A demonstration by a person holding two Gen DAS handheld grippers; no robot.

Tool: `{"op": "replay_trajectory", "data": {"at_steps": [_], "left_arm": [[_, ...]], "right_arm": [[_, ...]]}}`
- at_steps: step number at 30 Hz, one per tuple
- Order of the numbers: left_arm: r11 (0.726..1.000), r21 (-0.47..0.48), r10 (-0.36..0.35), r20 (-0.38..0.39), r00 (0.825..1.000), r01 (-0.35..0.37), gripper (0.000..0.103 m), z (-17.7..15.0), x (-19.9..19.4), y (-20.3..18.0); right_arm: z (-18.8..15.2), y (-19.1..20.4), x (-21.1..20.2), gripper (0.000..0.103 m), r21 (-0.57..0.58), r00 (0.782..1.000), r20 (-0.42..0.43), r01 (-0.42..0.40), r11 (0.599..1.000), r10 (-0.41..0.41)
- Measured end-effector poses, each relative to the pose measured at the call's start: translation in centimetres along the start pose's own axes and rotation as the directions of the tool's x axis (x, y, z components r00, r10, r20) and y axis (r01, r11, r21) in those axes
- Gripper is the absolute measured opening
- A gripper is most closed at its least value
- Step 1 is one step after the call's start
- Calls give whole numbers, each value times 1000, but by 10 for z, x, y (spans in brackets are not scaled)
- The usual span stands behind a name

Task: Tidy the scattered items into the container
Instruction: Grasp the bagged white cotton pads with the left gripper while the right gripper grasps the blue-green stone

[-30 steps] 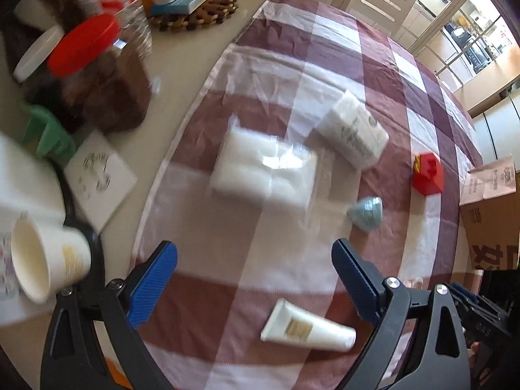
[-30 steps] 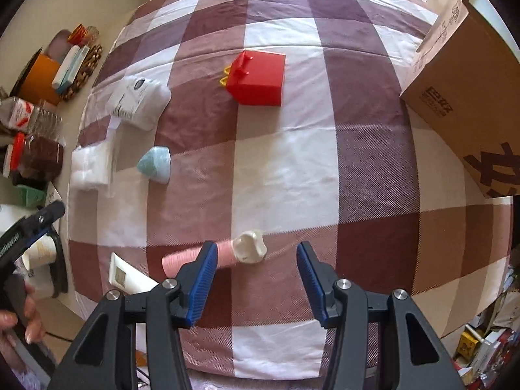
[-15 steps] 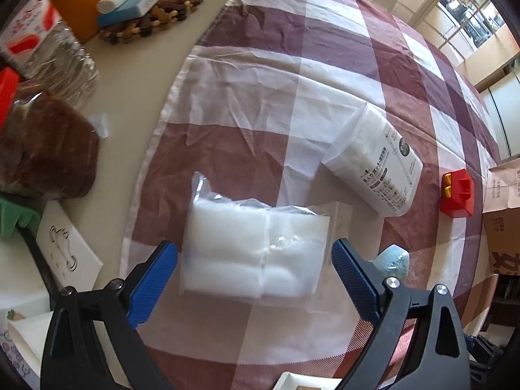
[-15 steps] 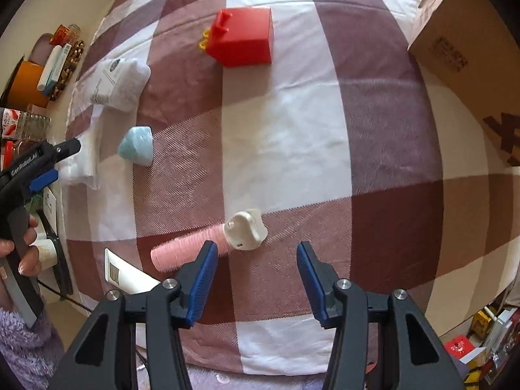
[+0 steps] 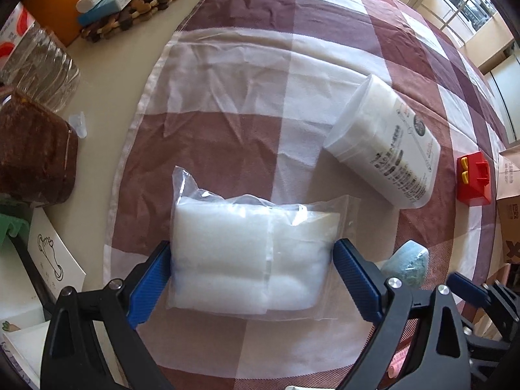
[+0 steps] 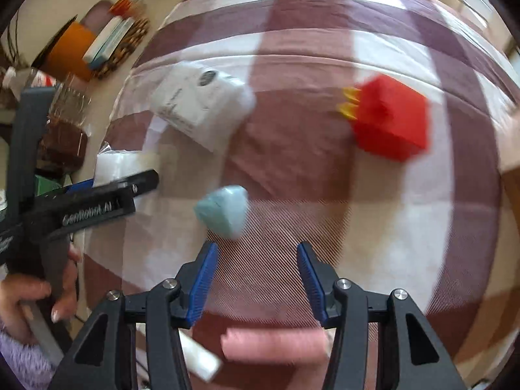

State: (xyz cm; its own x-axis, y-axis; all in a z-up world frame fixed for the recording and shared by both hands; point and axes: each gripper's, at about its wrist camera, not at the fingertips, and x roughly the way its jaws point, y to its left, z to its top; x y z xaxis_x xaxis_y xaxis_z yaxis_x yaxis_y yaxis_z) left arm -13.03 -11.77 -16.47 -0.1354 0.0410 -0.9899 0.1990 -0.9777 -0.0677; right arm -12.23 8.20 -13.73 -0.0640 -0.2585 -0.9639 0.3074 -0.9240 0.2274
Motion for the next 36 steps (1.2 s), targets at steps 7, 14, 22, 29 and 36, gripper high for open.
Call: {"op": "replay_trajectory", "data": {"at_steps": [7, 14, 22, 29, 36], "left_arm": [[1000, 17, 24, 5, 1000, -24, 98, -9, 2, 6], [999, 28, 27, 17, 999, -28, 99, -12, 2, 5], [999, 33, 29, 21, 999, -30, 98, -15, 1, 5], [999, 11, 42, 57, 997, -43, 83, -21, -6, 5], [998, -7, 59, 96, 994, -58, 51, -28, -19, 5]], "right_arm": [[11, 20, 19, 53, -69, 1000, 13, 2, 998, -1], [16, 31, 20, 56, -139, 998, 37, 50, 989, -45], [12, 33, 18, 59, -187, 996, 68, 71, 980, -59], [5, 22, 10, 42, -142, 991, 116, 78, 987, -61], [4, 21, 6, 41, -94, 992, 118, 52, 994, -41]]}}
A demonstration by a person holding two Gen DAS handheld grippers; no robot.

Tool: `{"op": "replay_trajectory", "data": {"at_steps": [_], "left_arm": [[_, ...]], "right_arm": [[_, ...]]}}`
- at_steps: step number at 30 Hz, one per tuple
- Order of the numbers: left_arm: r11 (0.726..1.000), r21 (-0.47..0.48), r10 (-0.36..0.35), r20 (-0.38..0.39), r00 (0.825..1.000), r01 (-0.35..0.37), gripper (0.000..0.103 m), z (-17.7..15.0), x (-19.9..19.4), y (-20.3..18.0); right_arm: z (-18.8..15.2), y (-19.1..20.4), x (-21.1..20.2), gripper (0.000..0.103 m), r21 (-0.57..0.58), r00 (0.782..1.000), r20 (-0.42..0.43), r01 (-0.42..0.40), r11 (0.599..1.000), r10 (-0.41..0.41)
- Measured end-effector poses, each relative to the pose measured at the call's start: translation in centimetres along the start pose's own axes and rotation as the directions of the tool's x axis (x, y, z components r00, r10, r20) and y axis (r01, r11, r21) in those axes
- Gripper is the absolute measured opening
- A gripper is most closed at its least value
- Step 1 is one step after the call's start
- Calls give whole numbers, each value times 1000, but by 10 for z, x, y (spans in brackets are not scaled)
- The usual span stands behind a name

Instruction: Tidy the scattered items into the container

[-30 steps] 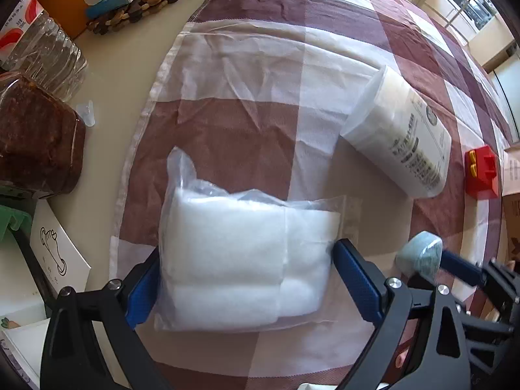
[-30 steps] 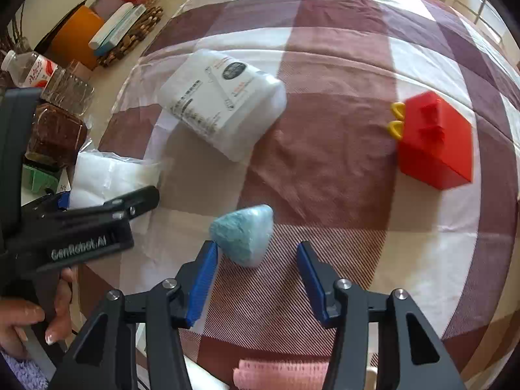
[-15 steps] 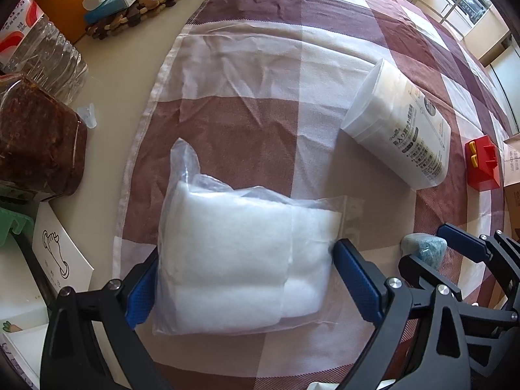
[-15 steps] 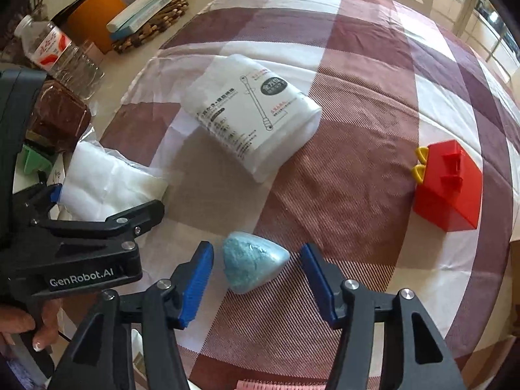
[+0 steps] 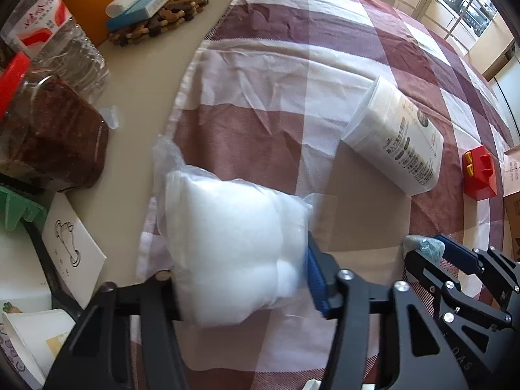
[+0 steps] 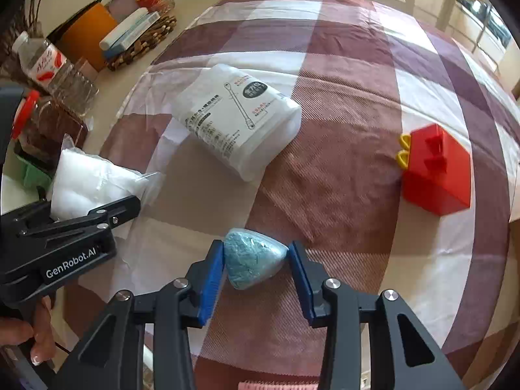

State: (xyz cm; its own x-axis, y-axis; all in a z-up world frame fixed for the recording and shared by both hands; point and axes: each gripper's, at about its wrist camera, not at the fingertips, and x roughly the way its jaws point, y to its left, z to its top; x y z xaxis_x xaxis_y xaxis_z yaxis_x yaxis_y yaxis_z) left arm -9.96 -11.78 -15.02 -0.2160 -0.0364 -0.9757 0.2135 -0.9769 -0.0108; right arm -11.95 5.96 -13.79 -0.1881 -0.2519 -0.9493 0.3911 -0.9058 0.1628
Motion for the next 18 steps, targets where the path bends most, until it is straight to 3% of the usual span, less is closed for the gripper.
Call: {"op": "replay_trajectory", "data": {"at_steps": [2, 10, 18], "left_arm": [[1000, -7, 2, 6, 1000, -2, 46, -1, -4, 3], [998, -59, 10, 49, 999, -7, 45, -5, -36, 33], [998, -21, -52, 48, 997, 53, 45, 2, -52, 11]], "right_arm": [[-5, -6, 0, 40, 21, 1000, -2, -21, 1000, 21], [-10, -7, -17, 40, 49, 998, 9, -58, 997, 58], [-10, -3, -42, 40, 54, 997, 26, -79, 995, 78]]}}
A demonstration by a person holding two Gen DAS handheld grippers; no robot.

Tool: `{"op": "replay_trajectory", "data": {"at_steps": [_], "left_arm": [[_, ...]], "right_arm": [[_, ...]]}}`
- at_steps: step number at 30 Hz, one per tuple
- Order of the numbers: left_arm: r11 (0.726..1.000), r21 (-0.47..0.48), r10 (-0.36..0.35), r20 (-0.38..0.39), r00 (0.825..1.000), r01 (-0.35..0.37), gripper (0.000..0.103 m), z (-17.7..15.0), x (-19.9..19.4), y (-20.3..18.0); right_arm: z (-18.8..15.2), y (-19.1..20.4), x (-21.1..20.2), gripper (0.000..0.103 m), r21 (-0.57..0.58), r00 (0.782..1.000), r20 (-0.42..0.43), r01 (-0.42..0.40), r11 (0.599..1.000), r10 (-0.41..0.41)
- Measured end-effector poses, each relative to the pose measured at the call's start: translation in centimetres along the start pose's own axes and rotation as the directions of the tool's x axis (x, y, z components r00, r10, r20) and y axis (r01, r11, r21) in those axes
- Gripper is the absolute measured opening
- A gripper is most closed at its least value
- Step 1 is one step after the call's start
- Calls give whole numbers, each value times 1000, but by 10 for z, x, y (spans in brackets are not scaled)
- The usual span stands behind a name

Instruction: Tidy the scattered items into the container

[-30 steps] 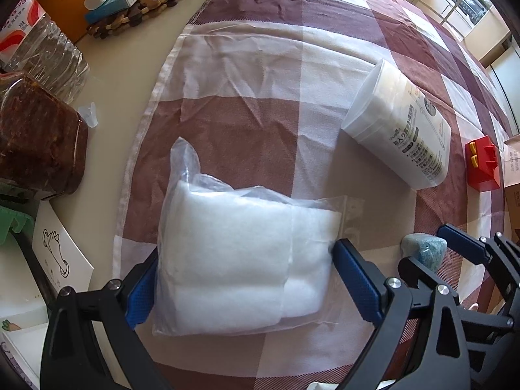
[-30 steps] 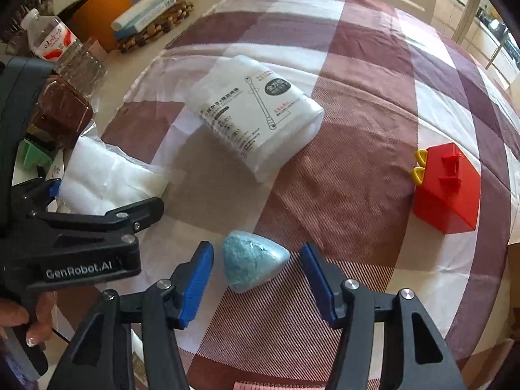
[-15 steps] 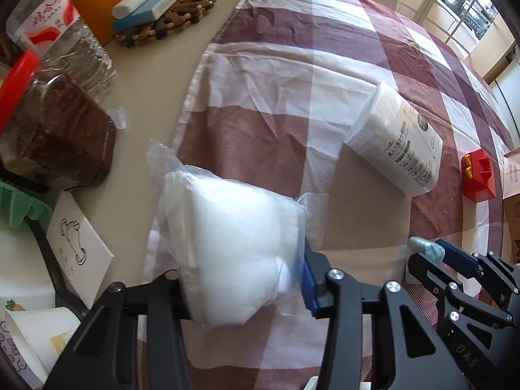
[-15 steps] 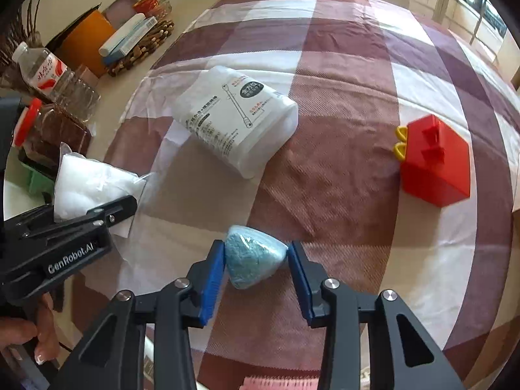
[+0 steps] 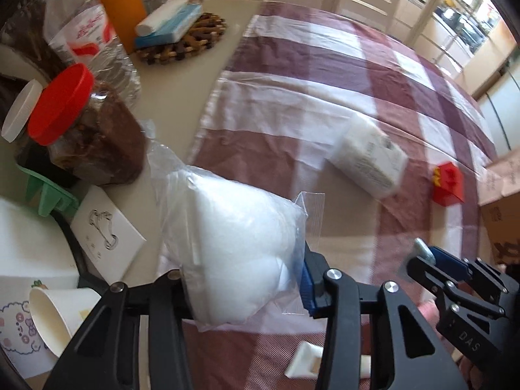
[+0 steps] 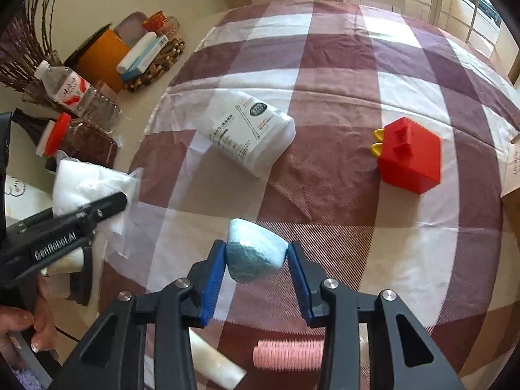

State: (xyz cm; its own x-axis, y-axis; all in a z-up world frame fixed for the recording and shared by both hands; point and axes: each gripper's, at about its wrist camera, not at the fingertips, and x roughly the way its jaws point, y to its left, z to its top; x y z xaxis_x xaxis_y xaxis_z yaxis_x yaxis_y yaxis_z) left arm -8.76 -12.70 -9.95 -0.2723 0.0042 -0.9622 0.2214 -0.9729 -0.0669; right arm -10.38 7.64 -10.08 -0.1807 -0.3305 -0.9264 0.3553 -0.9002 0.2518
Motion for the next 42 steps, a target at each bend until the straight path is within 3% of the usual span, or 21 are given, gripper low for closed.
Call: {"op": "replay_trajectory", "data": {"at_steps": [13, 42], "left_arm": [[987, 151, -65, 27, 998, 60, 45, -23, -38, -70], [940, 325, -124, 45, 991, 103, 45, -47, -75, -167]], "right_arm": [[-20, -30, -62, 40, 67, 998, 46, 33, 997, -36], [-68, -86, -152, 40, 193, 985, 151, 56, 980, -86]]}}
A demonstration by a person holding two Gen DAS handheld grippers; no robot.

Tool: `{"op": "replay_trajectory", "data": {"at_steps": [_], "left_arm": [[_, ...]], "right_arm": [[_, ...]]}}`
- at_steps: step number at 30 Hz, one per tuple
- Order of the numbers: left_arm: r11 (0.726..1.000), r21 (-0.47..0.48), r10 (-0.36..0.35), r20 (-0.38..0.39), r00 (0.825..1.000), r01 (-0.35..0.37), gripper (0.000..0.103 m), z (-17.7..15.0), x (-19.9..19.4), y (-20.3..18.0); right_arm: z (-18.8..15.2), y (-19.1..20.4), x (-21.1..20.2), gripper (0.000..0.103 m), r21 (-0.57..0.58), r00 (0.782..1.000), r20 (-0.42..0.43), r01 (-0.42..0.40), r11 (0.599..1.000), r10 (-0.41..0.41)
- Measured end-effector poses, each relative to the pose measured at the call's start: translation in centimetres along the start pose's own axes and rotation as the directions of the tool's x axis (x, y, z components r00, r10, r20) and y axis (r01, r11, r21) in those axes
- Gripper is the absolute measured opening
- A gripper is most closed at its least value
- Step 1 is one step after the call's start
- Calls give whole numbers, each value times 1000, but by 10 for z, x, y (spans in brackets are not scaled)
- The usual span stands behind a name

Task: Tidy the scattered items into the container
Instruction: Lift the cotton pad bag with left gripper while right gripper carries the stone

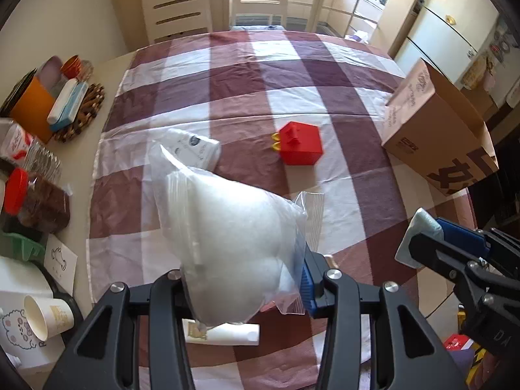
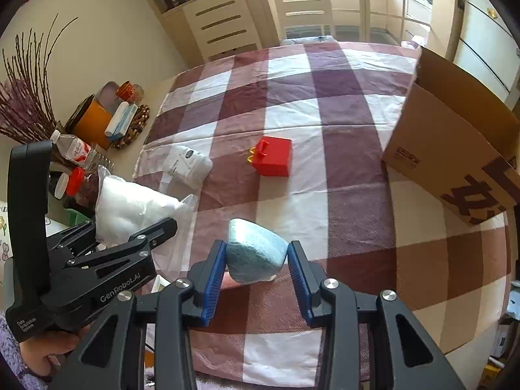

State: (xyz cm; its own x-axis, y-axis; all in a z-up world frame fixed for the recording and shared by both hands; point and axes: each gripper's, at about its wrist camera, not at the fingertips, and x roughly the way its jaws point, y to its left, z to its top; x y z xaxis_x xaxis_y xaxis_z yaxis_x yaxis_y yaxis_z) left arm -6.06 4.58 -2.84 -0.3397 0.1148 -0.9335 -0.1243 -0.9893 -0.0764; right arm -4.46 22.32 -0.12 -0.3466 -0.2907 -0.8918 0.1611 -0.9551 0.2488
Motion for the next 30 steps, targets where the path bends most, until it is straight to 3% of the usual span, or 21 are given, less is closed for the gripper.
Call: {"op": "replay_trajectory", "data": {"at_steps": [19, 30], "left_arm": [[988, 145, -46, -16, 999, 47, 45, 10, 7, -89], [979, 195, -57, -37, 998, 64, 45, 5, 12, -121]], "right_arm": [[-16, -71, -28, 40, 127, 998, 25, 53, 990, -56], [-29, -99, -37, 40, 173, 997, 17, 71, 982, -75]]}}
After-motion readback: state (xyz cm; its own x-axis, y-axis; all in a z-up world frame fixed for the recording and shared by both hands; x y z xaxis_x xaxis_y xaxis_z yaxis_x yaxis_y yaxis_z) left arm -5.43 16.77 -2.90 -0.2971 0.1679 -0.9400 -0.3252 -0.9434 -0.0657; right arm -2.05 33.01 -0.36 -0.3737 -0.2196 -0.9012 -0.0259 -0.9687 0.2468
